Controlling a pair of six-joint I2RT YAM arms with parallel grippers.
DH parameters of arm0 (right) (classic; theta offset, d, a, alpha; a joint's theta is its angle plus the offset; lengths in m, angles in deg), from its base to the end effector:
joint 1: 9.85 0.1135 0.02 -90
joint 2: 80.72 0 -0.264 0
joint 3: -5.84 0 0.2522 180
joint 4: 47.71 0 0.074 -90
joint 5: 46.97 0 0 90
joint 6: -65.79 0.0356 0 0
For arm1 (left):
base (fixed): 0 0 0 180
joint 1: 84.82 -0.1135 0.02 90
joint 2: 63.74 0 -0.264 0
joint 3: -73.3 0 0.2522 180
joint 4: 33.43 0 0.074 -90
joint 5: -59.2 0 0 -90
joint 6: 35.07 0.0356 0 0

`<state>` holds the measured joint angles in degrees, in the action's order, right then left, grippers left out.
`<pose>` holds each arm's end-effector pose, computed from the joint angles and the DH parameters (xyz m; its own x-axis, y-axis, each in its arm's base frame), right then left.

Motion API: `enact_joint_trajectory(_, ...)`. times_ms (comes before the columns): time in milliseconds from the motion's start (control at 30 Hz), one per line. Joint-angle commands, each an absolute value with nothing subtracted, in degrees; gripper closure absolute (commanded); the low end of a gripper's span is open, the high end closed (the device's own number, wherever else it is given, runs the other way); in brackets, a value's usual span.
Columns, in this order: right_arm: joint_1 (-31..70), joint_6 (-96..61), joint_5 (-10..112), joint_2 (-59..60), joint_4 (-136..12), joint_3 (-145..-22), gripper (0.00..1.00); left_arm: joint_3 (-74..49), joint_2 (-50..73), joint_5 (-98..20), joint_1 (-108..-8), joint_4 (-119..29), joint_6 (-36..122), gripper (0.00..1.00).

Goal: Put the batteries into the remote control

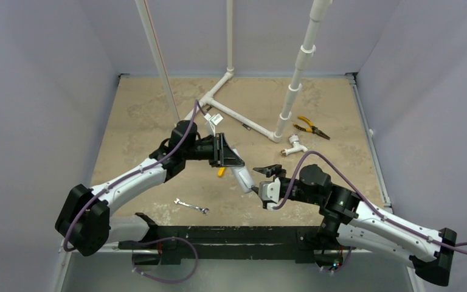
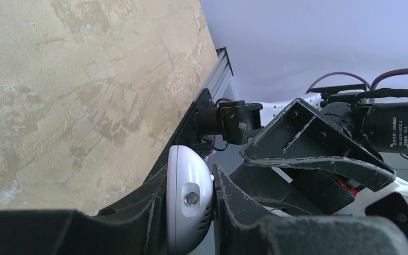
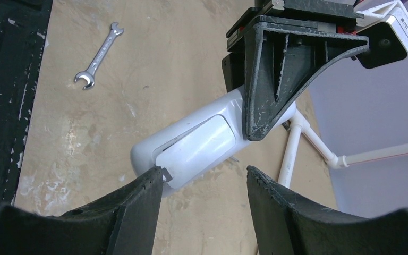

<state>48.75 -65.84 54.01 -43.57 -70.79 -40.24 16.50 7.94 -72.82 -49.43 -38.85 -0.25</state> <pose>0.0798 0.1438 0.2854 0.5254 -0.3910 -0.7557 -0.7828 0.1259 -0.6094 0.2104 -0.1787 0.2645 -0.9349 -0.0840 -0.3449 0.3057 0.3032 -0.9026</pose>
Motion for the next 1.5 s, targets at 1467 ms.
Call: enact_joint_trajectory(1467,48.86,-26.92,47.91,-50.25,-53.98,-38.2,0.28,16.58,8.64,-70.8,-49.09,-32.11,-4.91,1.0)
